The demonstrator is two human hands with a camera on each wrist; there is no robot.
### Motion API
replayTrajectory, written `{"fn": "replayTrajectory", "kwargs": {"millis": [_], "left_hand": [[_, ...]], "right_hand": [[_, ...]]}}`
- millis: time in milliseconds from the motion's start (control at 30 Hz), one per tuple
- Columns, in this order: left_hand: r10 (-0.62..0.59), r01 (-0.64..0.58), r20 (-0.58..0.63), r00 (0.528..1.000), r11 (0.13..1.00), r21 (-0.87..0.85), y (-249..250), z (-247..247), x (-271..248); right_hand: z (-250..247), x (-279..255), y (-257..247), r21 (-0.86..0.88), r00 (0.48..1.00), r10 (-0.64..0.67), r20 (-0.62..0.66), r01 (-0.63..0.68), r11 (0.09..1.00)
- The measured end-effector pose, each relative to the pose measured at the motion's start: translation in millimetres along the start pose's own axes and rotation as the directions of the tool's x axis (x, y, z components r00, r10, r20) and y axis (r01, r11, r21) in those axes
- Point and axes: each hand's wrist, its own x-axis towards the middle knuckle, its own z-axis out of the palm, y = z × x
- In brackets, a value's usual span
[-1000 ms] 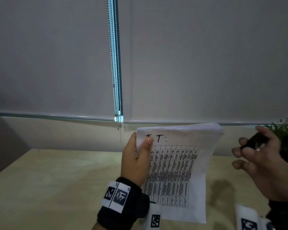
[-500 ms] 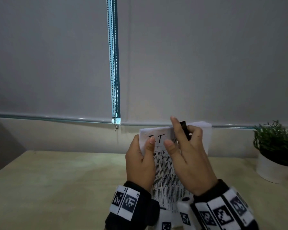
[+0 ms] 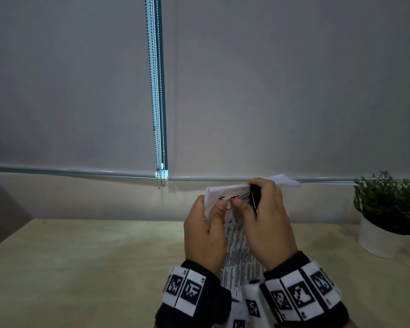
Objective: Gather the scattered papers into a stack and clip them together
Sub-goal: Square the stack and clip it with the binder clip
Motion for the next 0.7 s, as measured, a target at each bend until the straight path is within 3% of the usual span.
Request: {"fn": "replayTrajectory", "kwargs": {"millis": [200,300,400,467,600,700], "left_hand": [[0.022,-0.020,-0.030,0.999,0.998,0.062,-3,-1,4],[0.005,-0.004,-0.044,0.999,1.000,0.025,-5,-5,11],[-0.002,0.003,-0.035,0.999,1.000,0.011,-6,-5,14],[0.007,-0.006,-0.026,1.000,1.000,0.007,-5,-4,13],[-0.017,0.019,0.042,0.999,0.999,-0.038,-1,0,8],[-0.015,0.017,0.055,0.998,0.999,-0.037,-1,0,6]], "right_hand": [[2,-8,-9,-0.075,0.990,-0.072,-0.122,0.063,0.995],[-8,-18,-9,0.198,0.996,-0.015,-0.089,0.032,0.980],[-18,-26,-15,0.592,0.988,0.140,0.070,-0.154,0.791],[-21,-25,-14,0.726,0.961,0.182,0.209,-0.277,0.629],[-20,-19,-10,0.823,0.861,0.093,0.501,-0.507,0.256],[-22,-16,-17,0.826,0.837,0.102,0.537,-0.546,0.136]]}}
